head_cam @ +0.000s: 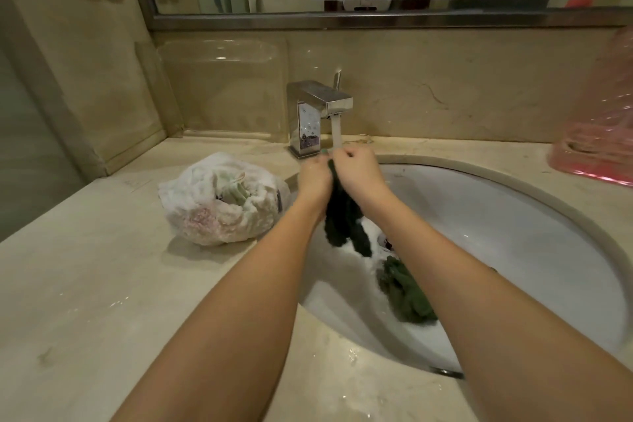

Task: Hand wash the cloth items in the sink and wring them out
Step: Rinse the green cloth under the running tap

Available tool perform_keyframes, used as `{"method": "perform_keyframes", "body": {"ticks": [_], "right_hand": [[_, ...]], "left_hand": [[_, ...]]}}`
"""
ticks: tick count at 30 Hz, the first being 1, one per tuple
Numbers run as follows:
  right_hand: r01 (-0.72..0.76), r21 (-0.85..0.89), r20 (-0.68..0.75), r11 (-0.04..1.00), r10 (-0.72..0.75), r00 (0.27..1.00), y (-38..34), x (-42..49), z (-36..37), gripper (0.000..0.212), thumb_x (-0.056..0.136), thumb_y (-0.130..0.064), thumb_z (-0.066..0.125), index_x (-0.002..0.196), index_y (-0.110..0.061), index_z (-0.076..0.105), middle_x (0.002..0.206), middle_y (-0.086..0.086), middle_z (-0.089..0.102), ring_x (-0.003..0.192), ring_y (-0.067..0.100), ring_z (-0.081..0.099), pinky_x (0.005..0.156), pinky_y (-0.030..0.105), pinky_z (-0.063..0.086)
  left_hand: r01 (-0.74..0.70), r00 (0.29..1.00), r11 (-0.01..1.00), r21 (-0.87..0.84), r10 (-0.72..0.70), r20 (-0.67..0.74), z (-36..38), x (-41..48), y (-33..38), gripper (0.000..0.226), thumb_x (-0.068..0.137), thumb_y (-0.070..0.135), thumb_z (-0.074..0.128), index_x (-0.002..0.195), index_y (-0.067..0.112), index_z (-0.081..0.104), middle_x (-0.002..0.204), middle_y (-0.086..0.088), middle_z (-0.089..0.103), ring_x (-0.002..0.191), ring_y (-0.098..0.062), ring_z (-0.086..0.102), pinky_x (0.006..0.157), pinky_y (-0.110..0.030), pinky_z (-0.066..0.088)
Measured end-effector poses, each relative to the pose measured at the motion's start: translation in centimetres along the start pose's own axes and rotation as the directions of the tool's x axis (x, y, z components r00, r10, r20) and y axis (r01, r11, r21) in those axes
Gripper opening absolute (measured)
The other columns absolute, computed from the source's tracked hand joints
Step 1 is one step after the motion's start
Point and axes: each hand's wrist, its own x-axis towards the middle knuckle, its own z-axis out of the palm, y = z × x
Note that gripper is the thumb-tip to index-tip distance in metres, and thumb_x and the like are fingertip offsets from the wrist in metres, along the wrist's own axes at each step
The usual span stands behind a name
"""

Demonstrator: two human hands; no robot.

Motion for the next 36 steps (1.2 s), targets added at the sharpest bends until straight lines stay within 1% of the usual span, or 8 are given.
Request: {"method": "perform_keyframes", "body": {"ticks": [4,7,12,17,20,24,29,36], "right_hand": [[-0.045,0.023,-0.066,0.999,0.047,0.997,0.0,0.7,-0.8,0.034,0.099,-0.019,0.042,0.072,-0.012,0.061,0.075,0.008,0.061,0.074,0.022,0.058,0.067,0.032,0.047],[-0.113,0.059,-0.174,0.992,0.122,0.977,0.9,0.9,-1.9,0.036,0.103,-0.029,0.038,0.092,-0.006,0.064,0.089,0.013,0.065,0.088,0.028,0.063,0.082,0.04,0.051],[0.098,-0.041,-0.119,0.994,-0.103,0.988,-0.4,-0.1,0.1,0.042,0.097,-0.014,0.041,0.056,-0.016,0.044,0.056,-0.001,0.044,0.058,0.015,0.042,0.06,0.03,0.035],[0.012,-0.046,-0.21,0.999,-0.022,0.978,0.9,0.9,-1.5,0.038,0.101,-0.023,0.04,0.066,-0.012,0.049,0.065,0.004,0.049,0.067,0.02,0.047,0.065,0.032,0.038],[-0.123,-0.053,-0.108,0.991,0.116,0.987,2.1,1.2,-2.7,0.031,0.102,-0.035,0.043,0.096,-0.011,0.061,0.09,0.005,0.063,0.09,0.021,0.06,0.083,0.036,0.048],[-0.131,0.177,0.074,0.975,0.119,0.99,1.8,1.4,-4.2,0.026,0.096,-0.033,0.057,0.11,-0.012,0.063,0.109,0.01,0.062,0.108,0.024,0.059,0.098,0.042,0.049],[-0.117,0.26,0.23,0.959,0.056,0.971,2.0,1.7,-5.6,0.031,0.092,-0.019,0.063,0.12,-0.005,0.061,0.116,0.014,0.062,0.114,0.029,0.058,0.098,0.043,0.05],[-0.117,0.013,0.39,0.993,0.103,0.915,2.3,1.4,-6.7,0.023,0.091,-0.028,0.064,0.102,-0.009,0.071,0.098,0.007,0.071,0.103,0.022,0.066,0.086,0.035,0.051]], "left_hand": [[-0.123,0.992,0.991,0.056,0.121,0.045,0.5,-1.9,0.3,0.034,0.103,0.02,0.036,0.082,0.012,0.061,0.091,-0.017,0.065,0.09,-0.031,0.065,0.083,-0.045,0.054],[-0.166,0.966,0.984,0.07,0.148,0.213,1.1,-3.3,0.5,0.033,0.105,0.022,0.037,0.08,0.011,0.056,0.077,-0.009,0.059,0.074,-0.02,0.06,0.065,-0.029,0.051],[-0.106,0.991,0.993,0.047,0.102,0.081,-0.2,-1.2,0.2,0.032,0.104,0.025,0.036,0.094,0.011,0.063,0.101,-0.019,0.067,0.098,-0.032,0.065,0.088,-0.043,0.053],[-0.18,0.951,0.979,0.094,0.149,0.271,-0.4,-2.0,0.9,0.033,0.104,0.025,0.038,0.091,0.008,0.063,0.089,-0.015,0.064,0.087,-0.024,0.064,0.082,-0.039,0.054],[-0.187,0.932,0.978,0.094,0.146,0.333,-0.9,-1.8,0.8,0.028,0.103,0.028,0.043,0.088,0.014,0.062,0.088,-0.006,0.06,0.086,-0.015,0.059,0.072,-0.027,0.046],[-0.03,0.912,0.979,0.201,-0.056,0.407,-3.0,-0.4,0.3,0.026,0.093,0.033,0.063,0.111,0.016,0.058,0.106,-0.005,0.064,0.1,-0.021,0.061,0.08,-0.033,0.049],[0.006,0.853,0.93,0.367,-0.196,0.484,-3.3,0.1,0.1,0.036,0.086,0.029,0.072,0.115,0.013,0.057,0.111,-0.008,0.066,0.102,-0.024,0.062,0.079,-0.035,0.05],[-0.079,0.949,0.991,-0.112,0.109,0.295,-3.7,0.5,0.4,0.01,0.093,0.02,0.064,0.103,0.02,0.06,0.109,-0.009,0.065,0.103,-0.024,0.064,0.089,-0.037,0.053]]}}
